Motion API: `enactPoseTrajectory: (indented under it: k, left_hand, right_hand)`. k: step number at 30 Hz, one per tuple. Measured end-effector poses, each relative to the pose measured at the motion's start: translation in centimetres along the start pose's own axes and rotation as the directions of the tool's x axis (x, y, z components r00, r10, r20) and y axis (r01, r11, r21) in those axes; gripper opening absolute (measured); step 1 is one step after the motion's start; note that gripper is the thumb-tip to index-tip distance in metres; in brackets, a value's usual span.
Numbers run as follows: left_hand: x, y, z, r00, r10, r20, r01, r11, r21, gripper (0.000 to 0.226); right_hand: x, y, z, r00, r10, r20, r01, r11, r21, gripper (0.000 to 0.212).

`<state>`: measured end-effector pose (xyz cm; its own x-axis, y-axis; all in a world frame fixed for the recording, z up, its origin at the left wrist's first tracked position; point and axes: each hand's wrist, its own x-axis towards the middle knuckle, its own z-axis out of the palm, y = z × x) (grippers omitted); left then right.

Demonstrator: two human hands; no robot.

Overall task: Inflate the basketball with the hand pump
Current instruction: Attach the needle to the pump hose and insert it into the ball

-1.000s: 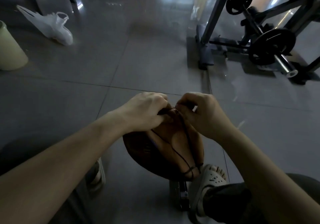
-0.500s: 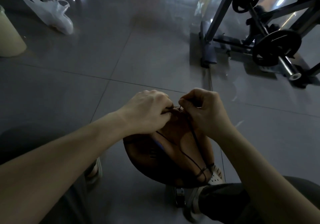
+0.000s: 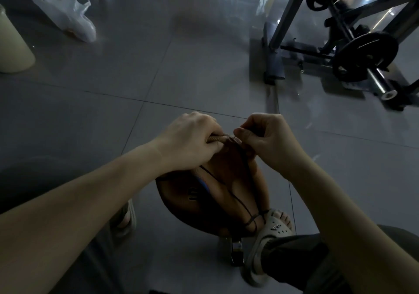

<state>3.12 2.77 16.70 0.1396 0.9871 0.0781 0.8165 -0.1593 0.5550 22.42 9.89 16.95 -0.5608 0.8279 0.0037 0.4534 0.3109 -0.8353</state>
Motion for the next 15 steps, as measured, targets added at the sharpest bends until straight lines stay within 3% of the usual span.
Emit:
enactPoseTrajectory:
  k: [15]
  left_hand:
    - [-0.43,0.22,0.50,1.000,-0.005,0.007,0.005,1.000,-0.016,0.015]
  right_hand:
    - [0.12,-0.01,0.25,0.994,-0.008,0.113,0.016,0.997,-0.071,0.008]
